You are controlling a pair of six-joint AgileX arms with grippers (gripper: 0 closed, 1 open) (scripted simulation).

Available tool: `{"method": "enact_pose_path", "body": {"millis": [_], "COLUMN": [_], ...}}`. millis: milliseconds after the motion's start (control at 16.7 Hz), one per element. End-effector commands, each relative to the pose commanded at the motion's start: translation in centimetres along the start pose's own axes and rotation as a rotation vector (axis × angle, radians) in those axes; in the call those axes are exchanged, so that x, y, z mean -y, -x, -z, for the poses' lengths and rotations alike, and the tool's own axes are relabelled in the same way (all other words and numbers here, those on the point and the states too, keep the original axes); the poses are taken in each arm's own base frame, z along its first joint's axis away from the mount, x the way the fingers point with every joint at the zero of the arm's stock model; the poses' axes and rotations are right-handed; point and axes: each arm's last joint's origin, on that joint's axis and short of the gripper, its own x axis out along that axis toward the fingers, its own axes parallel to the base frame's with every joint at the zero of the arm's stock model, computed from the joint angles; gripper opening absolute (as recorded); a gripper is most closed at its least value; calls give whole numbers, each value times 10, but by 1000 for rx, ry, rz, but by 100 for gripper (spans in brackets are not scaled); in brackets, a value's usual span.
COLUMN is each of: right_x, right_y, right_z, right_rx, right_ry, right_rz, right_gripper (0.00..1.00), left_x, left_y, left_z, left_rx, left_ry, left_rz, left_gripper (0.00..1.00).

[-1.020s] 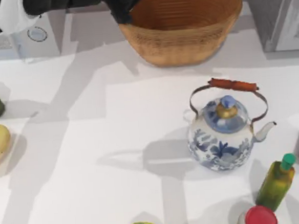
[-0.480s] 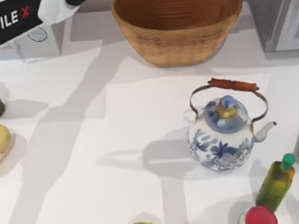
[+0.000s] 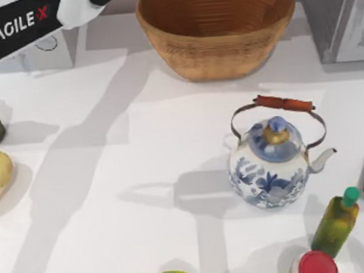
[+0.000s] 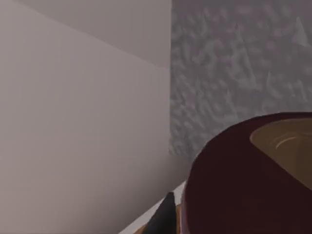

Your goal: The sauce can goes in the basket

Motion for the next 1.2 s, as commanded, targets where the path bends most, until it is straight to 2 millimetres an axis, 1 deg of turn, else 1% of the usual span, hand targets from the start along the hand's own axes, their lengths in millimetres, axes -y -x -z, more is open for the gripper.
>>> {"method": "enact_pose_path", "body": {"millis": [240,360,480,660,1200], "right_x": [0,0,0,0,0], "right_y": [0,0,0,0,0], "right_z": [0,0,0,0,0], "right_rx": [0,0,0,0,0], "right_ry": [0,0,0,0,0], "right_rz": [0,0,0,0,0], "right_gripper": [100,100,100,100,100], "left_x": [1,2,3,3,3], "left_y": [-31,-43,-48,-48,-48], "left_z": [8,14,18,18,18], "left_rx": [8,6,1,1,1], "left_ry": [-2,-3,-3,-3,-3], "left_rz": [1,2,2,2,2], "left_gripper": [0,0,0,0,68]}}
